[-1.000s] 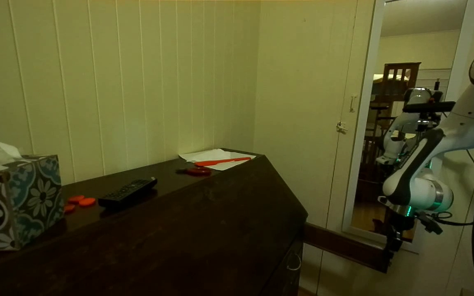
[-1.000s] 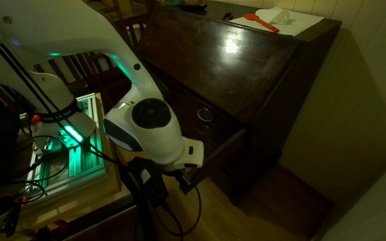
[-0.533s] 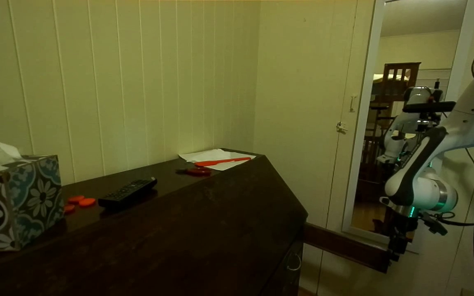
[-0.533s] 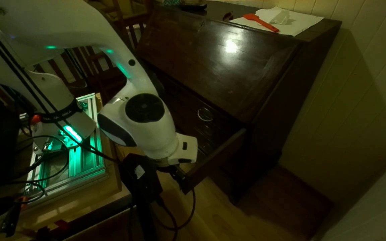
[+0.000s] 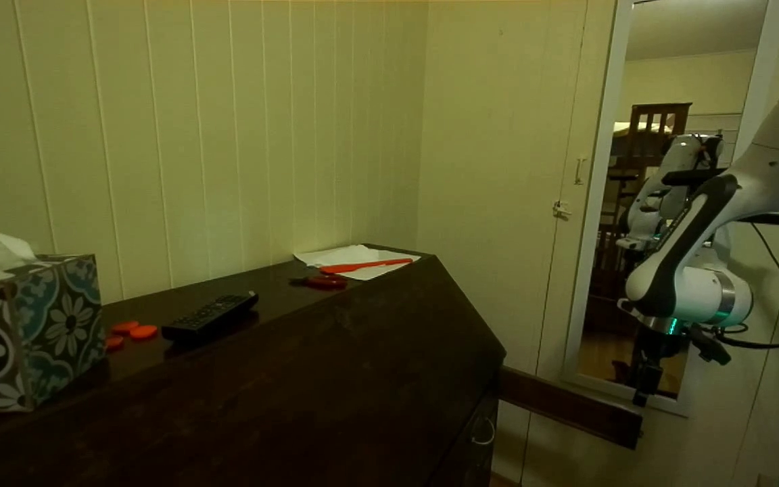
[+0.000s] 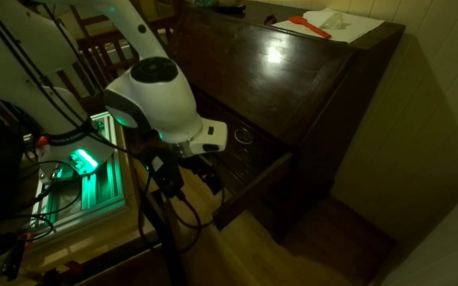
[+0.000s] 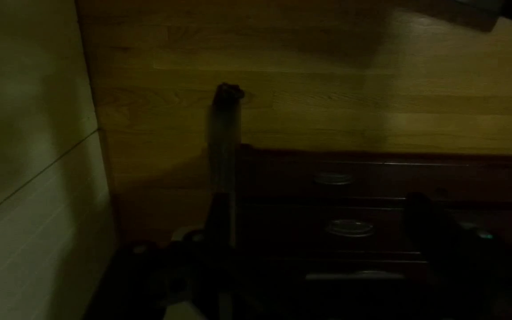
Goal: Push out the compartment on the far right side of the dresser
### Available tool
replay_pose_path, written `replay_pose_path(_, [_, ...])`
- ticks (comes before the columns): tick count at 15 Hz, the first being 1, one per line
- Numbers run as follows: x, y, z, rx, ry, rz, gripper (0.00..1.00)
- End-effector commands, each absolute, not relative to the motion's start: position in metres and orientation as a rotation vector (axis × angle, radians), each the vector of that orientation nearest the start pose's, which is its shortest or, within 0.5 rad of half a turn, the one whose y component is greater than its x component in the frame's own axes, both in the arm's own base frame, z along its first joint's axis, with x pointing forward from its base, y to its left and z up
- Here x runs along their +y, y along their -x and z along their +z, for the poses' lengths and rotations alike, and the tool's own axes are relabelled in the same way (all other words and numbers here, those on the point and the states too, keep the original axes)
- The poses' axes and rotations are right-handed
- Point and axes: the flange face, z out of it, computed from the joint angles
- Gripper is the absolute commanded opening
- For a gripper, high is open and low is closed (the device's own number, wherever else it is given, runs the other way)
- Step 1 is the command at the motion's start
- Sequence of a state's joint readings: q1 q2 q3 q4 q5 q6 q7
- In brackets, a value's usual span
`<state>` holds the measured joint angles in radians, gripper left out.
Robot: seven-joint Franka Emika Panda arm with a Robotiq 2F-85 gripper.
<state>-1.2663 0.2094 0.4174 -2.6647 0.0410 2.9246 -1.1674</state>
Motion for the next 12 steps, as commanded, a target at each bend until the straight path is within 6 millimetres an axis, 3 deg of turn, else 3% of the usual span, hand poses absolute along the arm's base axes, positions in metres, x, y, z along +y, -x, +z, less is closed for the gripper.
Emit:
replay_pose_path(1, [-0.274,-0.282,0.215,-0.323,3.145,-0.129,1.0])
replay_pose_path(4, [-0.246,-0.29,0.226,-0.23,3.109,-0.081,1.0])
replay_pose_path(5, [-0.247,-0.304,0.232,-0.213,3.098,-0.062,1.0])
replay_pose_path(7, [-0.228,-0.319,0.237,-0.207,3.074,-0.02,1.0])
replay_pose_path(8, [-0.204,-0.315,0.232,-0.226,3.053,0.007,1.0])
replay_pose_path(10, [-0.177,-0.338,0.226,-0.287,3.009,0.083,1.0])
replay_pose_path(12, [-0.143,-0.349,0.216,-0.346,2.985,0.157,1.0])
